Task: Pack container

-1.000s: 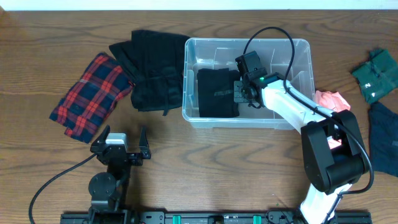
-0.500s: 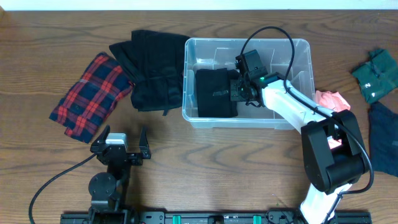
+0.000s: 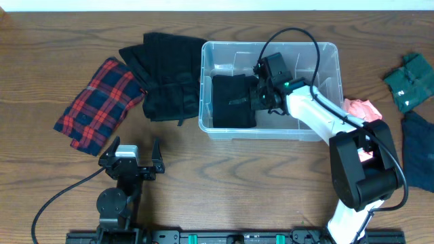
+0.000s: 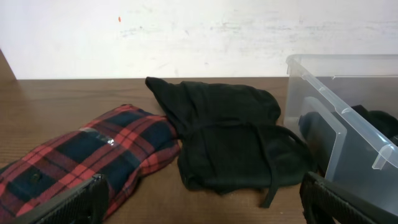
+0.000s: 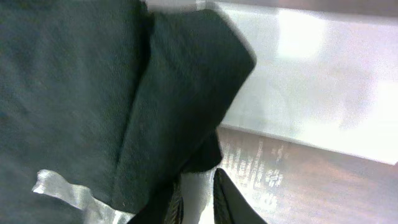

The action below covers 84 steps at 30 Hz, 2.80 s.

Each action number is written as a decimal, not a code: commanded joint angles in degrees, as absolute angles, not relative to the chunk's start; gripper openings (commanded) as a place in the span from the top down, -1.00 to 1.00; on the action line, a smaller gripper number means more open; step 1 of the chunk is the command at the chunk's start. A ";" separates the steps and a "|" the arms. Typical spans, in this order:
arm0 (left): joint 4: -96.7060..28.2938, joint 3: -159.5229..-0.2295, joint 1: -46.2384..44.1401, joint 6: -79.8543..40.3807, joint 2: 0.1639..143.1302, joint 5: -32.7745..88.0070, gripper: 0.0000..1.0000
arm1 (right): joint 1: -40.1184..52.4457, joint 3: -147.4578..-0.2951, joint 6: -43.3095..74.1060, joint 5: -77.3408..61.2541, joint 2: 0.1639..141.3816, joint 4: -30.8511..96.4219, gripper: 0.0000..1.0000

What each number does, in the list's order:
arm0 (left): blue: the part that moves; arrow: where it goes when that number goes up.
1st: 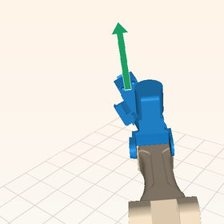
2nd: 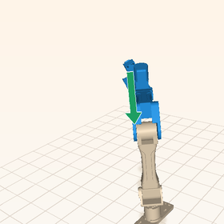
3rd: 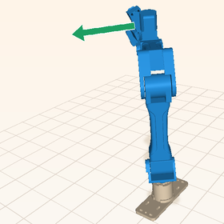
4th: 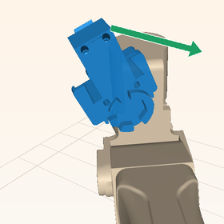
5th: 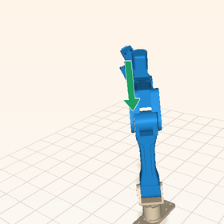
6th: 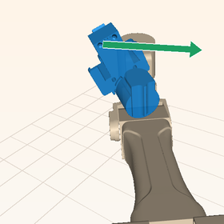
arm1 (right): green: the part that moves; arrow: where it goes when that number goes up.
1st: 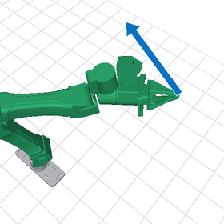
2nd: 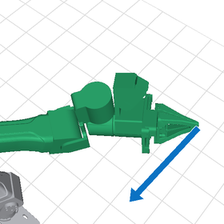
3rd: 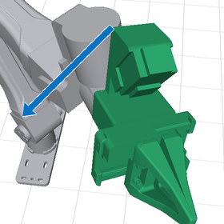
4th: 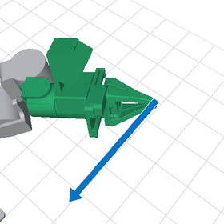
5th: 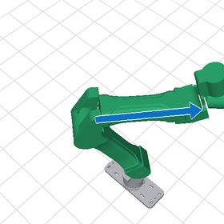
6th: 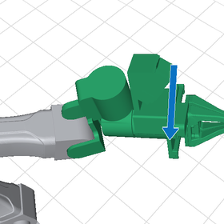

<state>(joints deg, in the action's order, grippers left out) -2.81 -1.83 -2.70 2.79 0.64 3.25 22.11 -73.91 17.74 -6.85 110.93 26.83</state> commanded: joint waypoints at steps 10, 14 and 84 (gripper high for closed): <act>-3.70 -0.25 -2.87 2.31 0.71 3.46 -0.96 | 16.05 -88.82 12.97 -5.39 96.66 43.92 0.21; -3.70 -0.25 -2.87 2.31 0.71 3.46 -0.96 | 10.15 -89.01 12.99 -1.74 91.59 51.03 0.15; -3.70 -0.25 -2.87 2.31 0.71 3.46 -0.96 | -60.29 -78.52 19.29 -0.51 112.49 50.11 0.97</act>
